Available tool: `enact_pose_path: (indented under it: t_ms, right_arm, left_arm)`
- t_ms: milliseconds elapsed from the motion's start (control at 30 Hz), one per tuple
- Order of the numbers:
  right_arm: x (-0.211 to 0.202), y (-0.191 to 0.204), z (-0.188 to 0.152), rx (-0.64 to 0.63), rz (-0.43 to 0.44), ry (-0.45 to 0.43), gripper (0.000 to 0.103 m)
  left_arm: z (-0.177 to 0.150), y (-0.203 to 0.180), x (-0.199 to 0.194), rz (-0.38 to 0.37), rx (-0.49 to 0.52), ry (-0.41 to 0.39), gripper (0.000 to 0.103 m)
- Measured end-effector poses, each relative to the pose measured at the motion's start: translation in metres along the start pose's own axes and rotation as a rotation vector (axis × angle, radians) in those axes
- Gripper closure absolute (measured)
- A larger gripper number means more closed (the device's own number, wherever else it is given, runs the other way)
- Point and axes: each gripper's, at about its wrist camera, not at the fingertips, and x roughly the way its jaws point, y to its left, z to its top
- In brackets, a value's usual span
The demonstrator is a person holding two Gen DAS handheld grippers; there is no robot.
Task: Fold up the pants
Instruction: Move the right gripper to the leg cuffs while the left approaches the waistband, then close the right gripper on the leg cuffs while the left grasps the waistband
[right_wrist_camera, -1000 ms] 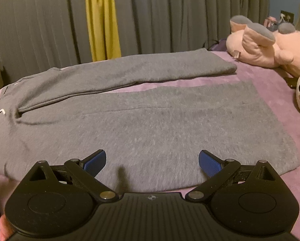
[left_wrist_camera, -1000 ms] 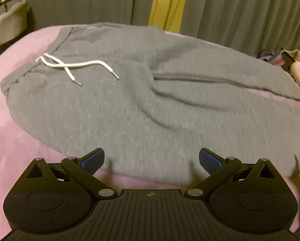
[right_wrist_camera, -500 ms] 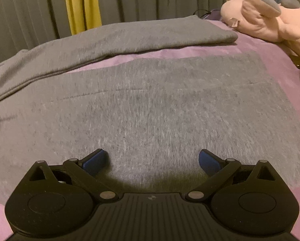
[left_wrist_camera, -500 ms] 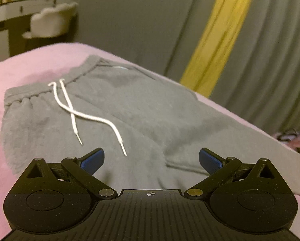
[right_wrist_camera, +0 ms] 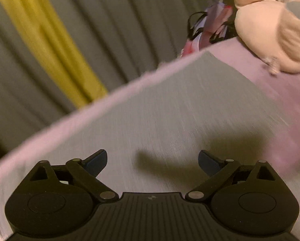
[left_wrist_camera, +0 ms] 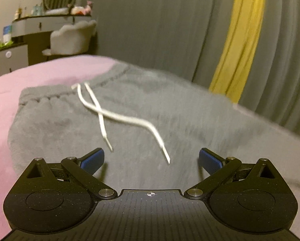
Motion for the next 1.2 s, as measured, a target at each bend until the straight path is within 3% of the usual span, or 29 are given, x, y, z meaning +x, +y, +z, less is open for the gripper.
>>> enact_pose_path:
  t_ms: [133,300,433,467,500,533,567,600,767,833,900,967,1067,1133,1200]
  right_arm:
    - [0.063,0.027,0.028,0.032,-0.096,0.004,0.024]
    - [0.116,0.052,0.041,0.084,-0.200,0.025,0.016]
    - [0.142,0.061,0.036,0.004,-0.308,0.017,0.012]
    - [0.143,0.063,0.031,-0.033,-0.317,-0.008,0.016]
    - [0.141,0.064,0.026,-0.056,-0.316,-0.027,0.030]
    - [0.136,0.064,0.023,-0.068,-0.295,-0.049,0.046]
    - [0.130,0.063,0.023,-0.068,-0.270,-0.069,0.087]
    - [0.119,0.059,0.021,-0.061,-0.258,-0.083,0.098]
    - [0.023,0.022,-0.006,-0.059,-0.078,-0.230,0.099]
    - [-0.031,0.000,-0.036,-0.064,-0.013,-0.299,0.099]
    - [-0.074,-0.023,-0.075,-0.055,0.046,-0.308,0.099]
    - [-0.104,-0.044,-0.122,-0.077,0.039,-0.287,0.100]
    - [-0.116,-0.073,-0.182,-0.115,-0.067,-0.220,0.100]
    - [-0.114,-0.095,-0.200,-0.059,-0.100,-0.159,0.099]
    - [-0.120,-0.112,-0.200,0.032,-0.057,-0.174,0.092]
  left_arm:
    - [-0.010,-0.007,0.016,0.047,0.065,0.060,0.000]
    - [-0.018,-0.015,0.022,0.077,0.111,0.059,0.000]
    - [-0.019,-0.015,0.024,0.082,0.111,0.059,0.000]
    - [-0.019,-0.015,0.024,0.080,0.104,0.060,0.000]
    - [-0.020,-0.015,0.026,0.081,0.097,0.058,0.000]
    - [-0.021,-0.015,0.025,0.084,0.095,0.053,0.000]
    - [-0.022,-0.017,0.025,0.092,0.097,0.042,0.000]
    - [-0.024,-0.019,0.025,0.100,0.101,0.029,0.000]
    - [-0.028,-0.021,0.023,0.111,0.096,-0.001,0.000]
    - [-0.027,-0.019,0.020,0.104,0.084,0.001,0.000]
    - [-0.026,-0.018,0.018,0.099,0.074,0.003,0.000]
    - [-0.024,-0.016,0.014,0.092,0.055,-0.003,0.000]
    - [-0.021,-0.012,0.006,0.060,0.023,0.004,0.000]
    - [-0.020,-0.008,-0.001,0.034,-0.011,-0.004,0.000]
    - [-0.018,-0.004,-0.007,0.000,-0.048,-0.009,0.000]
